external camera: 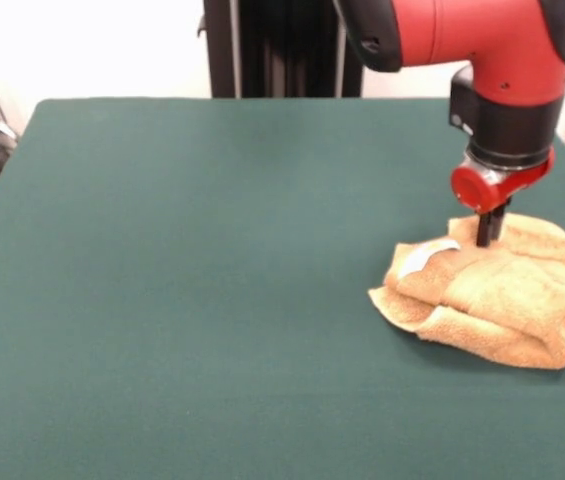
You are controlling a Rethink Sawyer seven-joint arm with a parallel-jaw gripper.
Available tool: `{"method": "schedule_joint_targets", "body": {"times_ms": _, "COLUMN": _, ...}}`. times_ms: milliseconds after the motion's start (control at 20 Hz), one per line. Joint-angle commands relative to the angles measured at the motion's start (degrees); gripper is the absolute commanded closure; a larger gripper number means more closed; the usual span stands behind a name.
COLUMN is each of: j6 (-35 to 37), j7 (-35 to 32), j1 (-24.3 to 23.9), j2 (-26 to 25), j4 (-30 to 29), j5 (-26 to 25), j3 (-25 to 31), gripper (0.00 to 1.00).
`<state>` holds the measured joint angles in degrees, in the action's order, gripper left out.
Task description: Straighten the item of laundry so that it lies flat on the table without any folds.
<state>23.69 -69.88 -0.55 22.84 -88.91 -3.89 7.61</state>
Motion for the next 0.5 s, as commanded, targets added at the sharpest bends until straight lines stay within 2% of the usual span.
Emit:
{"method": "schedule_joint_targets", "body": {"times_ms": 50, "j6": 1.52, "j7": -16.24, "j1": 2.05, "j2": -4.28, "j4": -2.93, "j5": 3.69, "j3": 1.5, "gripper": 1.0}}
{"method": "schedule_joint_targets", "body": {"times_ms": 200, "j6": 5.1, "j7": -16.01, "j1": 2.9, "j2": -3.01, "j4": -2.21, "j5": 4.84, "j3": 0.6, "gripper": 1.0}}
{"method": "schedule_joint_targets", "body": {"times_ms": 500, "j6": 17.65, "j7": -15.11, "j1": 4.63, "j2": 1.39, "j4": 0.93, "j5": 6.41, "j3": -1.79, "gripper": 1.0}}
